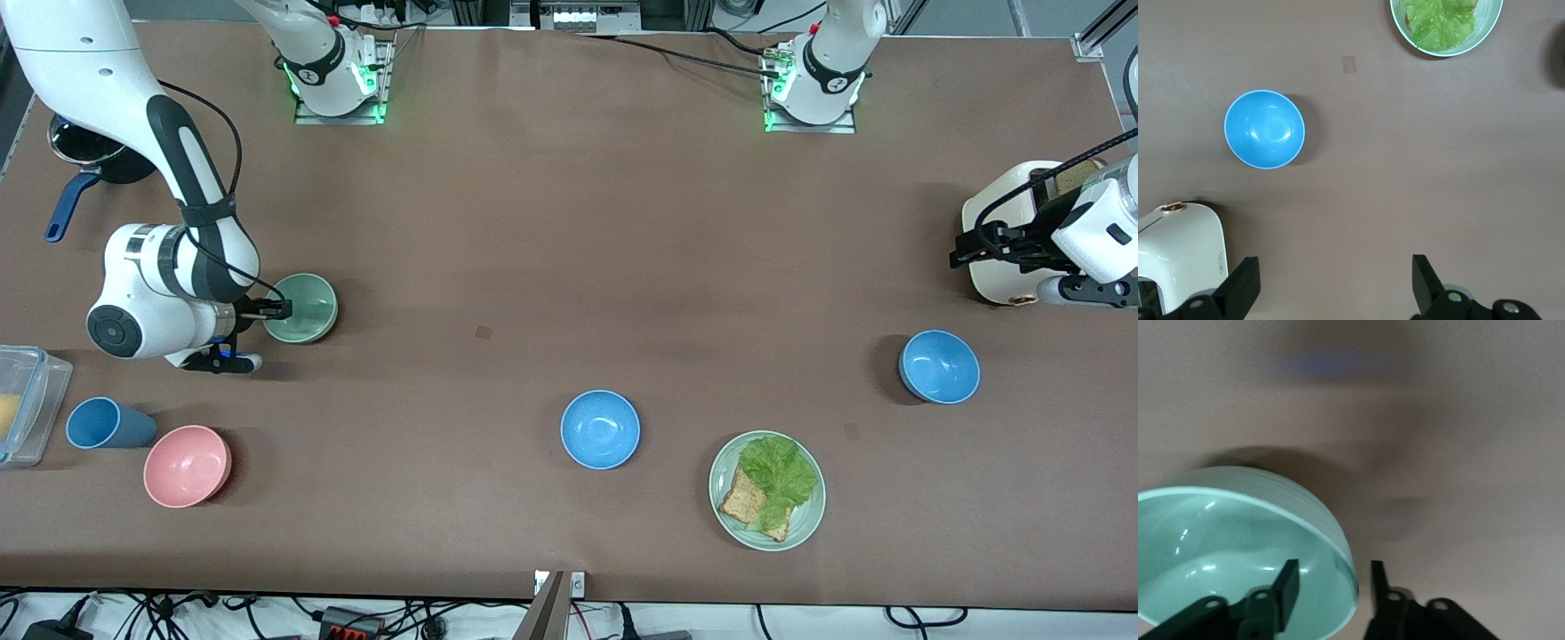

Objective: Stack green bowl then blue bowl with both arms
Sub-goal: 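Grasp the green bowl rim and carry it toward the table middle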

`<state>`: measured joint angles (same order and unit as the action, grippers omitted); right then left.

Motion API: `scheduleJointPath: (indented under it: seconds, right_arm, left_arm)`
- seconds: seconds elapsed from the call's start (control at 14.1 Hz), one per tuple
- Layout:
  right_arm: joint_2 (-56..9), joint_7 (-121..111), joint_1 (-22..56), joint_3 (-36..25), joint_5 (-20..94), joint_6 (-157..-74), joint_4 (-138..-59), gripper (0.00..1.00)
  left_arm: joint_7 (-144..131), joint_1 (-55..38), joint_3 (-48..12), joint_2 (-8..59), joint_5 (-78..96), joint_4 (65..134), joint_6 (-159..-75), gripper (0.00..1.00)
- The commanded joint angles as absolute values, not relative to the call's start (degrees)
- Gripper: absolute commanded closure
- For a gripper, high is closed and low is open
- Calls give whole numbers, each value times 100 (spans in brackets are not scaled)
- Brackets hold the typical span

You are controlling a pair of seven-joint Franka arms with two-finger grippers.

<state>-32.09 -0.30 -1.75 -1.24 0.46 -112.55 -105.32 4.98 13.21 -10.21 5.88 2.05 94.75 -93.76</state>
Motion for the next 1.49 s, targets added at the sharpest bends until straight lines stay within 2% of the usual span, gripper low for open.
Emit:
scheduleJointPath:
  seconds: [0.0, 0.28, 0.5, 0.64, 0.92, 1.28, 1.42]
  right_arm:
    - [-3164, -26, -194, -105, 35, -11303, -10626, 100]
    - [-3033, 18, -149, 139, 44, -11145, -10495, 100]
    - [-3050, 551, -97, 981, 44, -10820, -9969, 100]
    - [-3093, 886, 209, 1422, 166, -10871, -9800, 100]
    - [-3471, 2107, 1491, 1494, 606, -10942, -9194, 100]
    - [-4024, 3293, 2538, 1494, 615, -12012, -9088, 100]
    - [-4192, 3585, 2697, 1503, 641, -12382, -9088, 100]
  left_arm:
    - [466, 1327, -1011, 694, 334, 9229, -9132, 0]
    - [518, 1345, -967, 816, 343, 9037, -9141, 0]
    - [448, 1318, -958, 896, 308, 8939, -9088, 0]
    - [457, 1327, -958, 984, 316, 8851, -9097, 0]
    - [536, 1336, -949, 1098, 281, 8842, -9105, 0]
    - [536, 1371, -940, 1344, 246, 8614, -9149, 0]
    - [510, 1380, -923, 1616, 246, 8552, -9158, 0]
